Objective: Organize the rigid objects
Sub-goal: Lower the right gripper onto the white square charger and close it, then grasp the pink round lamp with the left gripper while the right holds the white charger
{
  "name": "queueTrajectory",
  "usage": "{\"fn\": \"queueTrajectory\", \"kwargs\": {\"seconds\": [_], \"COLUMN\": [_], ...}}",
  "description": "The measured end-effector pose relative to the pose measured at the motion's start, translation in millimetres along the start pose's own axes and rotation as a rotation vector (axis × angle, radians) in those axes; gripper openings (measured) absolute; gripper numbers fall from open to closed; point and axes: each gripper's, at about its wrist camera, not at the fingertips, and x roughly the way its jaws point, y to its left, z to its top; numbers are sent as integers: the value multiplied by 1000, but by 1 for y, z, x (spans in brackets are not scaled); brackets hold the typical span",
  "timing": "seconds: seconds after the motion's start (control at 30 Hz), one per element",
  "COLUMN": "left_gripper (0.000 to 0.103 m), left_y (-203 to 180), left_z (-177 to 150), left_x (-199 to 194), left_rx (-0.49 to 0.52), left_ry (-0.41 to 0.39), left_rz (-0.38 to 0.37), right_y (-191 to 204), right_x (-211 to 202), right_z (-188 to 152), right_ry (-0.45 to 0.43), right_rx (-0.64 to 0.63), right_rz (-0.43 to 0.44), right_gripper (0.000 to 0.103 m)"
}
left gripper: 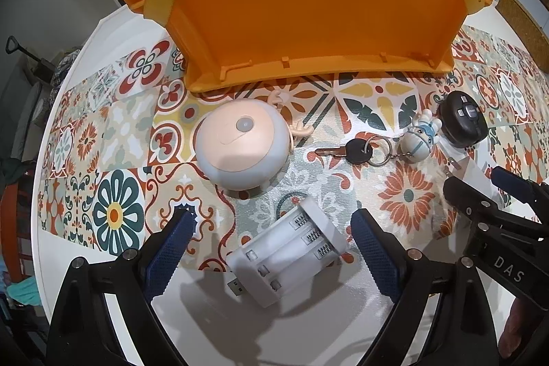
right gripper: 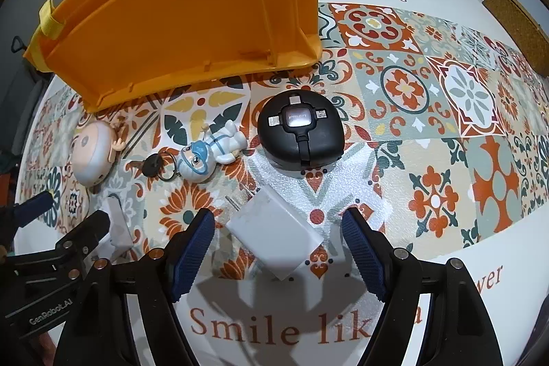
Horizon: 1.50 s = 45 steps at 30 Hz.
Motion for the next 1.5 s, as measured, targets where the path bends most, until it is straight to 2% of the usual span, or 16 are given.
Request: {"fn": "queueTrajectory", "kwargs": {"seconds": [0.4,0.73,1.0,1.27,1.5], "left_gripper": [94,94,94,94,94], "left_y": [1,4,19,38,39], "left_z": [-1,-5,-3,10,24], "left_x": [5,1,-8,-5,9], "left_rx": [-1,-16,-24,-54,-33], "left_ry": [10,-3,-41,-57,-47], "left_rz": [-5,-21,-47,-71,-86], "right_y": [4,12,26,40,43], "right_x": [6,-1,-24,-39,-39], "right_z": [-2,-10,-12,1,11], "right_ry": [0,6,-25,-57,-66], "right_rx": [-35,-46,-60,-71,-63], "right_rz": [-13,-13,34,64,66], "right_gripper": [58,57,57,57,57]}}
